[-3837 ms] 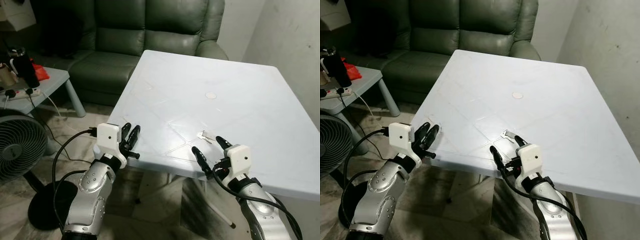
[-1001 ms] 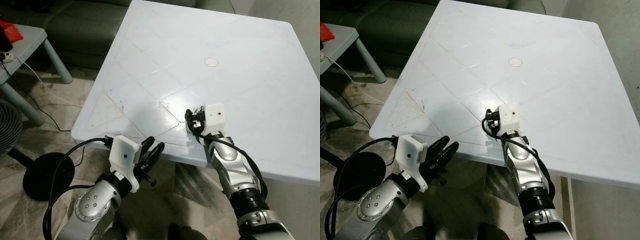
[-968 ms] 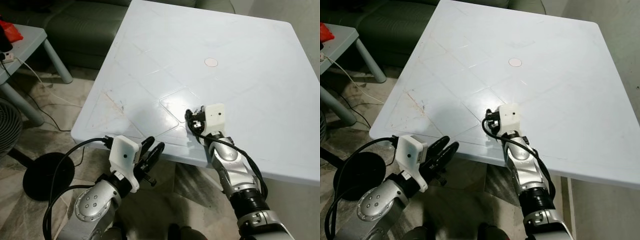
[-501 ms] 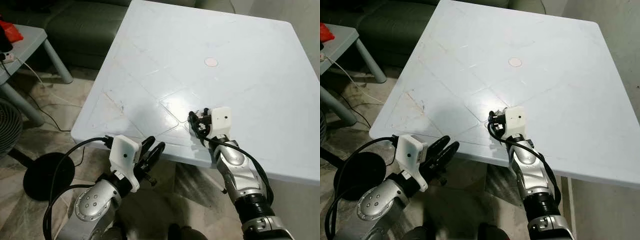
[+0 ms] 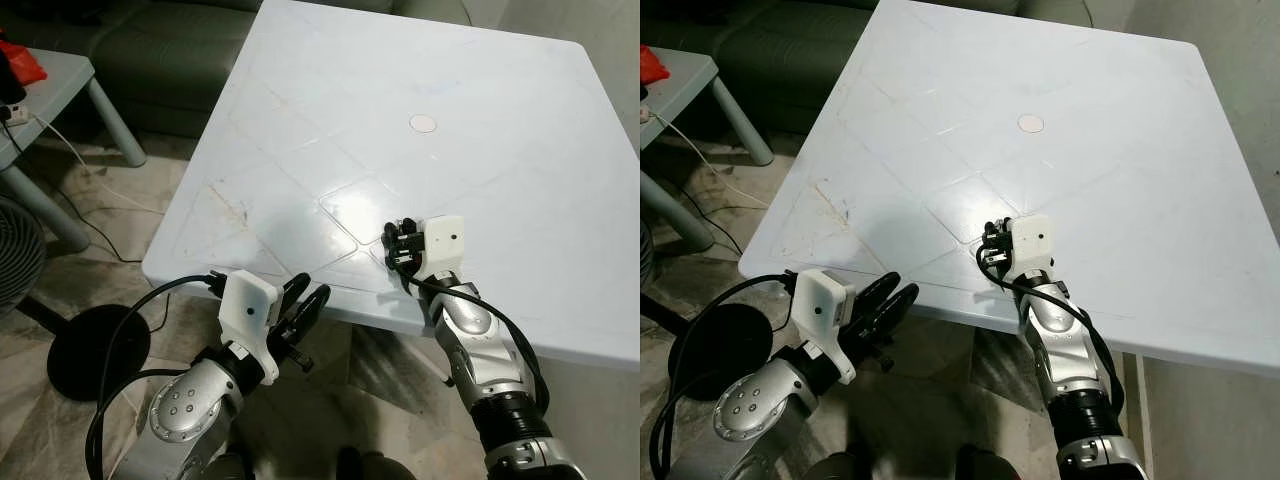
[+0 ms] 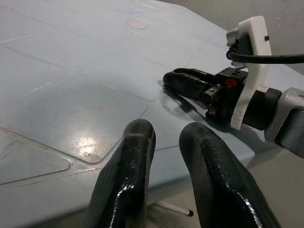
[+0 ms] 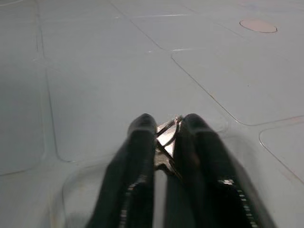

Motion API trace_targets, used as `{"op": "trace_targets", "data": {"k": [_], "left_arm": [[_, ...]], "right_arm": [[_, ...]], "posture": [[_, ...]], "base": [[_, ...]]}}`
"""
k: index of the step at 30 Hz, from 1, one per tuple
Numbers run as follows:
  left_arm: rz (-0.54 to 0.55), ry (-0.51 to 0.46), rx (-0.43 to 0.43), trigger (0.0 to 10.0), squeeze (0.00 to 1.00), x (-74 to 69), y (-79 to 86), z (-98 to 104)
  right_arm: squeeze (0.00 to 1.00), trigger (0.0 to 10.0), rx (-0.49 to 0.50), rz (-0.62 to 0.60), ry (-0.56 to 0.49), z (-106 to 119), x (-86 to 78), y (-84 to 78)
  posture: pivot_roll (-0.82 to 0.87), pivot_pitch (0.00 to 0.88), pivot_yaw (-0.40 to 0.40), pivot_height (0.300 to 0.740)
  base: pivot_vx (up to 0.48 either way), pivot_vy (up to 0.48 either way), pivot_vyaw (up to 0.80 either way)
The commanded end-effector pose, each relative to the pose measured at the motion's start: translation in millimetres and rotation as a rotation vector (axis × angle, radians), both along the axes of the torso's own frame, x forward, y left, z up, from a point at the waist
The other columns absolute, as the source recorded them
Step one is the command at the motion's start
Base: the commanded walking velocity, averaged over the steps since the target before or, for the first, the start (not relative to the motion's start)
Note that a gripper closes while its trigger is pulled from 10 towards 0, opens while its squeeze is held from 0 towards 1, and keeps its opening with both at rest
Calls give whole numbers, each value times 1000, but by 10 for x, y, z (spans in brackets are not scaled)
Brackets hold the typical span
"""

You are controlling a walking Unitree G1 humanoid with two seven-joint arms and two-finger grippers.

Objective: Hang keys on a hook

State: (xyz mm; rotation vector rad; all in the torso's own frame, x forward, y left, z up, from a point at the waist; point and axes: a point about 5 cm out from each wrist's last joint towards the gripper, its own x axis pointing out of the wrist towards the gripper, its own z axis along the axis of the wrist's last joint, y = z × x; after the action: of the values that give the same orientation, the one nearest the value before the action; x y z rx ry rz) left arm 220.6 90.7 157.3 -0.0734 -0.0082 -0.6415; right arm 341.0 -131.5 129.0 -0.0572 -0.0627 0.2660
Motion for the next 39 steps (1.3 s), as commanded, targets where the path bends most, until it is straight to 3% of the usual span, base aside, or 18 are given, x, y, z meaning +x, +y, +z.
{"op": "trace_targets", "data": {"k": [1,20,28,29,30,32,34,38,39], "left_arm": [[-11,-4,-1,10000,0,-27,-17,27],[-9,-9,1,10000,0,-18,-20,27],[26,-45,21,10000,0,66,4,40],[34,-51,22,10000,0,88,10,44],[84,-96,34,10000,0,221,65,97],[114,-114,28,10000,0,306,103,143],[123,-118,23,10000,0,334,117,163],[186,-165,-12,10000,0,557,242,308],[186,-165,-12,10000,0,557,242,308]], "right_arm": [[0,0,-5,2,-3,-8,-27,-10],[0,0,2,-11,-15,15,-13,-15],[0,0,23,-48,-107,218,31,-87],[0,0,31,-54,-119,256,35,-102],[0,0,31,-66,-199,447,39,-161],[0,0,37,-71,-222,534,38,-185],[0,0,42,-71,-229,565,36,-193],[0,0,76,-72,-223,733,42,-258],[0,0,76,-72,-223,733,42,-258]], "posture": [[67,255,-41,740],[70,249,-43,740],[57,225,-48,740],[56,222,-49,740],[47,205,-51,740],[46,202,-51,740],[46,202,-51,740],[27,168,-56,740],[27,168,-56,740]], "base": [[0,0,0],[0,0,0],[0,0,0],[0,0,0],[0,0,0],[0,0,0],[0,0,0],[0,0,0],[0,0,0]]}}
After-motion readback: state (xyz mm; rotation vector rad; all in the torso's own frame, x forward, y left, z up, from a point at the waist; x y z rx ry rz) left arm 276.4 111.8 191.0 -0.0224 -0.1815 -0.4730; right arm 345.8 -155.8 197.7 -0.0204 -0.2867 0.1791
